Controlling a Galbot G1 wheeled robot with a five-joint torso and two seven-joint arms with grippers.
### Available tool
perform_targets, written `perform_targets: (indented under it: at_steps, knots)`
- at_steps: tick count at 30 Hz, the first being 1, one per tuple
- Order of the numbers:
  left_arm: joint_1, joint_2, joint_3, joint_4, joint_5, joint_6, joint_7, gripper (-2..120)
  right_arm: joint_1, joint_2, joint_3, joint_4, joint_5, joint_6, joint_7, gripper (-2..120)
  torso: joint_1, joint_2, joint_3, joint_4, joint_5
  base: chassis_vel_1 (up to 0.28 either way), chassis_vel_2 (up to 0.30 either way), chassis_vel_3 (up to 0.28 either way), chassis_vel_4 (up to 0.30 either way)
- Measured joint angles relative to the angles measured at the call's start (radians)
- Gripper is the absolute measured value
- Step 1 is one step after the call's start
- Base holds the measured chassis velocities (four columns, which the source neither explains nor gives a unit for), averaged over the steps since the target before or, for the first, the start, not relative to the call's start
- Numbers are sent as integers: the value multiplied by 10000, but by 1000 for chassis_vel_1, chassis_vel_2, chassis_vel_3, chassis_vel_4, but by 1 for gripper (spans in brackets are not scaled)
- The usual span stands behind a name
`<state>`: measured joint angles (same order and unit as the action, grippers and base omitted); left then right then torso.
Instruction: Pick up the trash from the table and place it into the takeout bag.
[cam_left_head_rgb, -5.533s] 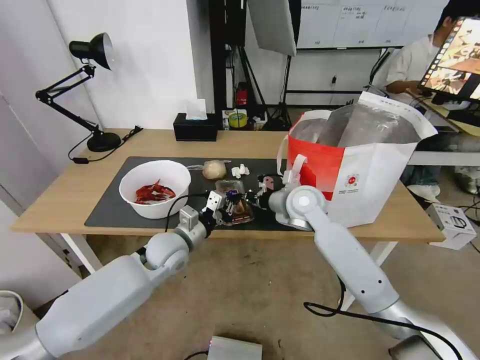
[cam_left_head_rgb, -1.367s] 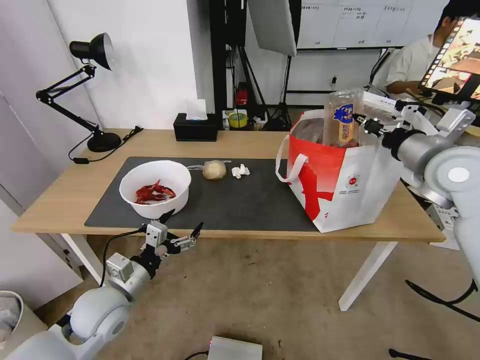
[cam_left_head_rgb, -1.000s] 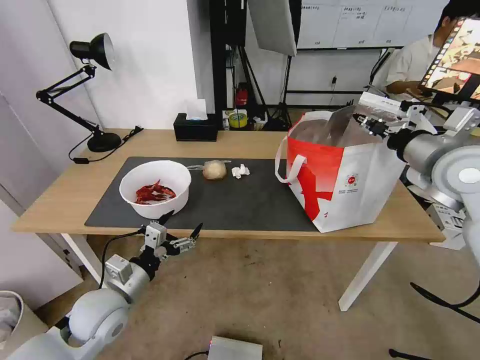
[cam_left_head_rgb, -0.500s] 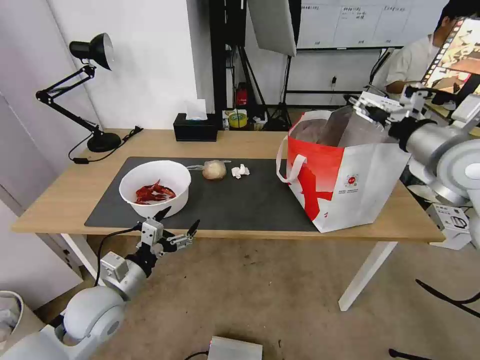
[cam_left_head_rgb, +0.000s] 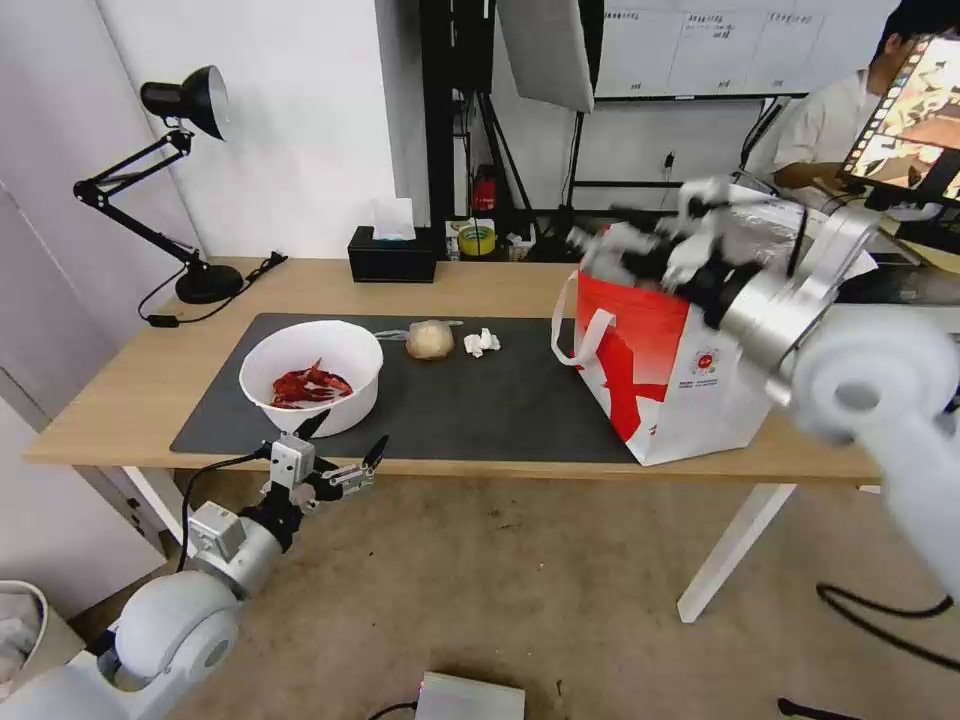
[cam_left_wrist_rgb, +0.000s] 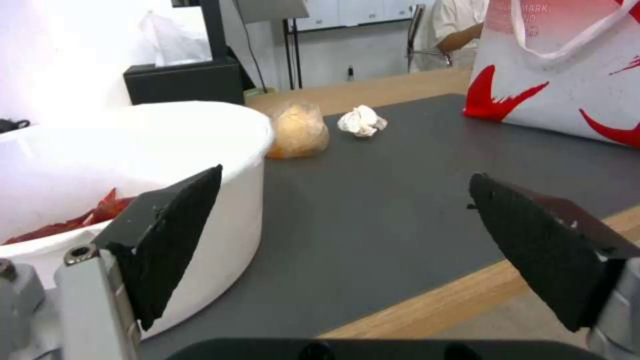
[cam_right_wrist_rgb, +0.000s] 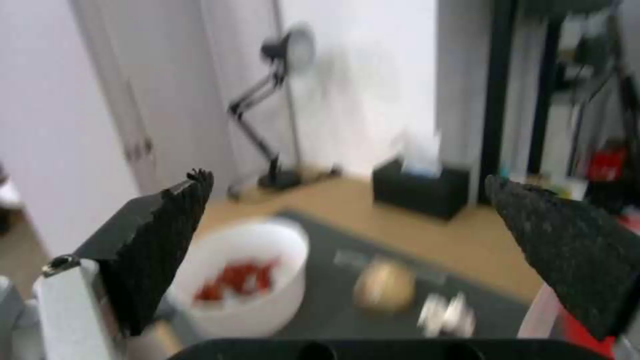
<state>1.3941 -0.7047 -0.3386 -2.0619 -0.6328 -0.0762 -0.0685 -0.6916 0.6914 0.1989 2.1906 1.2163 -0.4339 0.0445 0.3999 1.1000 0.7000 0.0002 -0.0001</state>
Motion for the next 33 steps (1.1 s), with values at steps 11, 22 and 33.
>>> perform_targets:
  at_steps: [11,22,33]
  knots:
    - [-137,68,69,103,84,44,11,100,-3892,-108,273,514,-2639,959,-279,100,0,0,-1,-2,0,0,0,0,0]
    - [250,119,-424,212,201,44,51,100,-6288,108,855,489,-4107,2334,277,100,-1,1,-2,-3,1,0,0,0,0]
    - [1228,-68,-1350,383,383,-29,90,100,-8073,737,1217,-102,-5411,4771,666,100,-1,0,-1,-1,1,0,0,0,0]
